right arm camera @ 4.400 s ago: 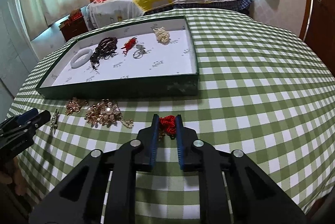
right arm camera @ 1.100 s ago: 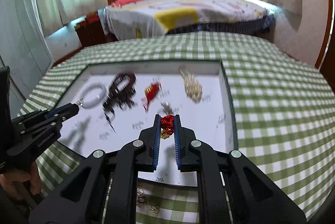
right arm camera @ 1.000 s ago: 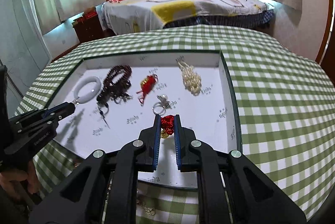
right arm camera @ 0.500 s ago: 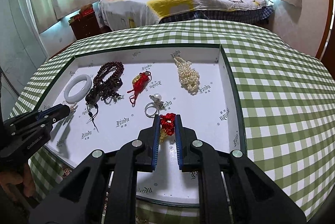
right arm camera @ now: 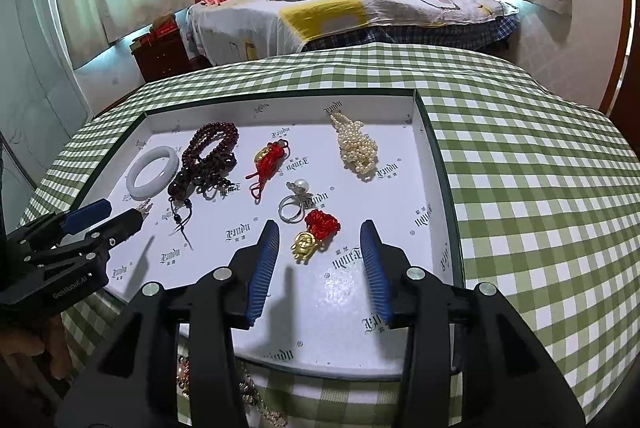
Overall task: Organize jewelry
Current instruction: 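Lower the tassel charm into the tray with the right tool while the left tool releases the brooch, then move the right tool to the gold pearl flower brooch while the left tool approaches the gold chain brooch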
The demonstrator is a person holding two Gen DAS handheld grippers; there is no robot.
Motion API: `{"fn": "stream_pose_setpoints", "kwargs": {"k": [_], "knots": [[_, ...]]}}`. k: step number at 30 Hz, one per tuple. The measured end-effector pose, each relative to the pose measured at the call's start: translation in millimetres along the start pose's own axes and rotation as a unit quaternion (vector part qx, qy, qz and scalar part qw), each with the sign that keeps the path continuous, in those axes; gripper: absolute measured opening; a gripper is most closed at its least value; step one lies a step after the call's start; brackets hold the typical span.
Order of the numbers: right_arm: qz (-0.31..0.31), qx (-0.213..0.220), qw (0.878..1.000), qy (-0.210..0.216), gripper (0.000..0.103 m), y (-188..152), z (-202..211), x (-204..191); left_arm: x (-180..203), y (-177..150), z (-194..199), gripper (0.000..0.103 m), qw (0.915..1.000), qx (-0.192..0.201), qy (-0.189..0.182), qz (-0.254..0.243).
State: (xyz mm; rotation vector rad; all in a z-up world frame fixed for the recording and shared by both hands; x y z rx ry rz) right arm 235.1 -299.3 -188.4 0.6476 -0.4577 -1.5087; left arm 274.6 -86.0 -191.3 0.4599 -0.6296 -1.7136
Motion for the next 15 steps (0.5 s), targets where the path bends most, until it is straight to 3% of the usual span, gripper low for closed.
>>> {"fn": "stream_pose_setpoints", "kwargs": {"k": [1, 8, 15], "knots": [[0.000, 0.002, 1.000, -0.001, 0.050, -0.6, 2.0, -0.4, 0.5, -0.7, 1.5, 0.062, 1.0000, 0.002, 0.002, -0.002], [0.001, 0.006, 1.000, -0.004, 0.059, -4.6, 10.6, -2.2, 5.1, -1.8, 6.3, 0.071, 0.9998, 0.005, 0.010, -0.014], [-0.002, 0.015, 1.000, -0.002, 0.060, -11.7, 30.3, -4.4, 1.3, -0.2, 30.3, 0.071, 0.9995, 0.030, 0.008, 0.002]]}}
Point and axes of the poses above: each gripper's, at about its wrist camera, not at the fingertips, and z roughly against the way its jaws point, x to its right, y to its top, the point moved 4 cm from there along -z, roughly the way its jaws point, and after that the axes turned 4 degrees about -x, right-handed, at the moved point
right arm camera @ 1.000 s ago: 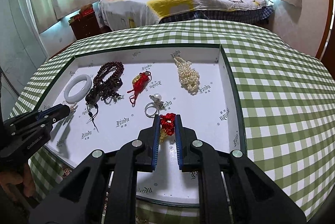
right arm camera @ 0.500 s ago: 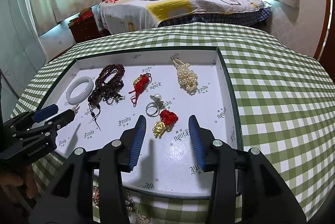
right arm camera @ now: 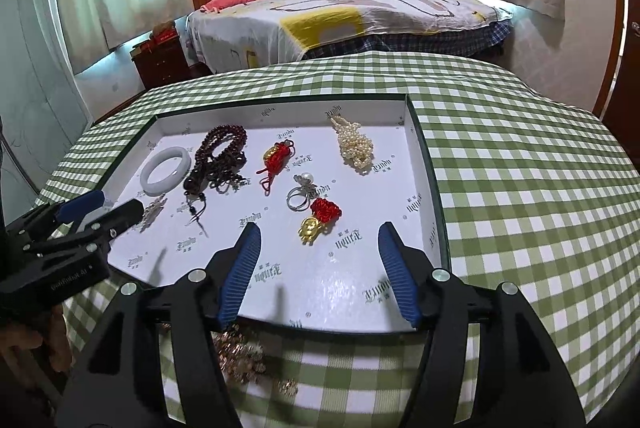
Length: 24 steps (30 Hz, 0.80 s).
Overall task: Organize jewelry
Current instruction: 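Move the right tool to the gold pearl flower brooch while the left tool approaches the gold chain brooch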
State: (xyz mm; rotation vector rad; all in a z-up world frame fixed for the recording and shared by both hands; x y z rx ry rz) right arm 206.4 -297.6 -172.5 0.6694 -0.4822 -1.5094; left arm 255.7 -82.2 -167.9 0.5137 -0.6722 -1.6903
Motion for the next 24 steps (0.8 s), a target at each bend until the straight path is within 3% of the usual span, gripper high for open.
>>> {"fn": "stream_pose_setpoints", "kwargs": {"k": [13, 24], "knots": [[0.014, 0.000, 1.000, 0.022, 0.060, -34.5, 35.7, -23.9, -9.7, -30.3, 43.3, 0.071, 0.9999, 0.010, 0.005, 0.012], [0.036, -0.030, 0.998, 0.037, 0.060, -52.1, 18.4, -49.4, -19.6, -49.4, 44.9, 0.071, 0.9996, -0.006, 0.016, 0.021]]}}
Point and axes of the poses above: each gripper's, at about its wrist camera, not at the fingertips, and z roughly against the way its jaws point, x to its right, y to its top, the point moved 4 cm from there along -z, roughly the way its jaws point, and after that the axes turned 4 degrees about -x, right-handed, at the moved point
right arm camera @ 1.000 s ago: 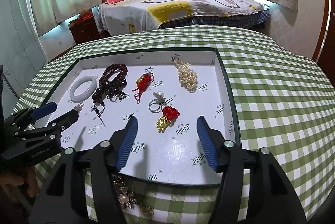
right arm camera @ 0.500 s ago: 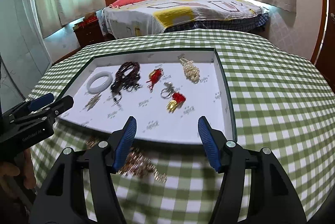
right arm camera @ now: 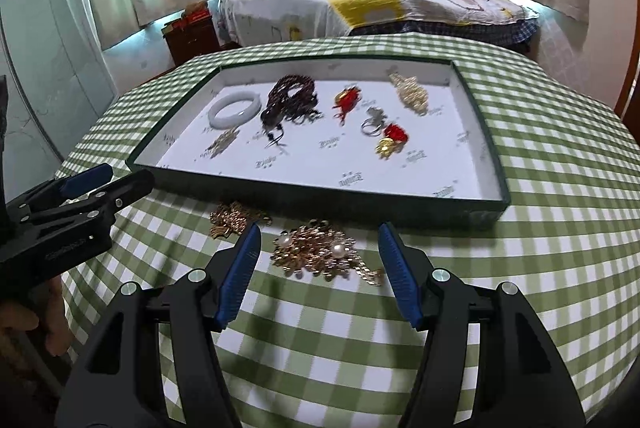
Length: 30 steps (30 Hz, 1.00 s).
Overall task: Organize jewelry
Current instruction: 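Move the right tool to the gold pearl flower brooch while the left tool approaches the gold chain brooch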
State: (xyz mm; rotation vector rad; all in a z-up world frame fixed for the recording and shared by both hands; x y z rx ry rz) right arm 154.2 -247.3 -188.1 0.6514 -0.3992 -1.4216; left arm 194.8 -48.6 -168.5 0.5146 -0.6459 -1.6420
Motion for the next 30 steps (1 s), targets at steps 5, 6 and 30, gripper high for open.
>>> {"fn": "stream_pose_setpoints", "kwargs": {"k": [5, 6, 30], "knots": [[0.004, -0.010, 1.000, -0.002, 0.060, 1.3, -14.1, -4.0, -2.3, -3.0, -1.2, 0.071, 1.0000, -0.003, 0.002, 0.001], [0.006, -0.012, 1.000, -0.003, 0.060, 1.8, -16.9, -4.8, -2.4, -3.3, -2.1, 0.071, 1.0000, -0.005, 0.002, 0.002], [-0.007, -0.018, 1.000, -0.014, 0.042, -10.9, -11.2, 17.5, 13.0, -11.4, -6.3, 0.071, 0.9996, -0.018, -0.014, -0.014]]}}
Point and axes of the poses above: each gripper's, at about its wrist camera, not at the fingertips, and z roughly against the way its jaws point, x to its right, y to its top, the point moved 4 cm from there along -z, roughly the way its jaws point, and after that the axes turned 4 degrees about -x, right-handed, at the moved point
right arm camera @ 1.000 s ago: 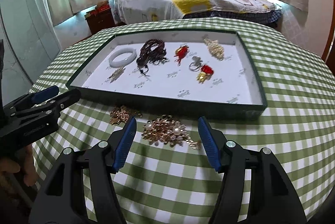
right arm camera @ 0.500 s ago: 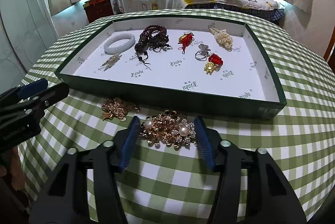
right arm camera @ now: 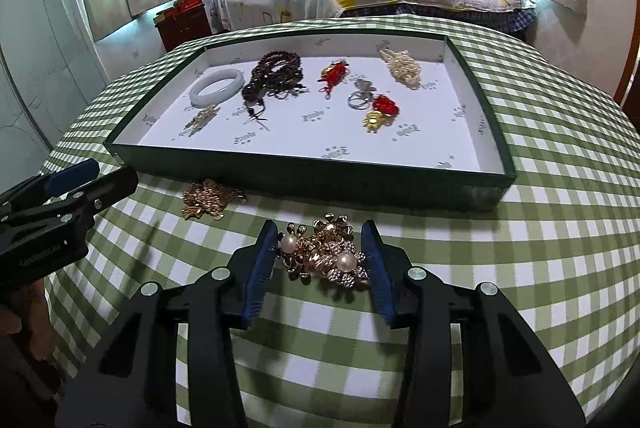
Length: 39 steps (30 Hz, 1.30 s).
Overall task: Organize jewelry
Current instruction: 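Move the right tool to the gold pearl flower brooch while the left tool approaches the gold chain brooch, then grasp the gold pearl flower brooch with the right tool while the left tool grasps the gold chain brooch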
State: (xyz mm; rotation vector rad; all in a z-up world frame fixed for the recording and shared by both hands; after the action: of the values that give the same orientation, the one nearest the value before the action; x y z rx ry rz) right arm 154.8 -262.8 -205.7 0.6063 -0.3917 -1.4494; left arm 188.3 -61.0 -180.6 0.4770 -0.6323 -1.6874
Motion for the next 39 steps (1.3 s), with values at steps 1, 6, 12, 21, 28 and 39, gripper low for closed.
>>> {"fn": "stream_pose_setpoints", "kwargs": {"k": [1, 6, 12, 21, 28, 39], "knots": [[-0.001, 0.002, 1.000, -0.003, 0.042, 0.1, 1.5, 2.4, 1.6, -0.2, -0.1, 0.071, 1.0000, 0.000, -0.001, -0.001], [-0.004, 0.003, 1.000, -0.010, 0.042, -0.5, 5.1, 11.2, 14.4, -1.3, -2.1, 0.071, 0.9998, -0.005, -0.012, -0.012], [-0.014, 0.003, 1.000, -0.010, 0.042, -1.6, 7.5, 21.5, 31.9, -0.6, -8.1, 0.071, 0.9993, -0.011, -0.026, -0.025], [-0.022, 0.003, 1.000, -0.007, 0.042, -1.1, 6.7, 27.3, 50.2, 2.5, -27.6, 0.071, 0.9982, -0.026, -0.036, -0.039], [-0.025, 0.001, 1.000, -0.005, 0.042, -1.0, 6.7, 28.5, 51.6, 0.6, -35.3, 0.059, 0.9979, -0.032, -0.033, -0.045], [-0.026, -0.001, 1.000, -0.004, 0.042, -1.0, 3.6, 27.9, 55.3, 2.8, -35.0, 0.034, 0.9969, -0.031, -0.044, -0.057]]}}
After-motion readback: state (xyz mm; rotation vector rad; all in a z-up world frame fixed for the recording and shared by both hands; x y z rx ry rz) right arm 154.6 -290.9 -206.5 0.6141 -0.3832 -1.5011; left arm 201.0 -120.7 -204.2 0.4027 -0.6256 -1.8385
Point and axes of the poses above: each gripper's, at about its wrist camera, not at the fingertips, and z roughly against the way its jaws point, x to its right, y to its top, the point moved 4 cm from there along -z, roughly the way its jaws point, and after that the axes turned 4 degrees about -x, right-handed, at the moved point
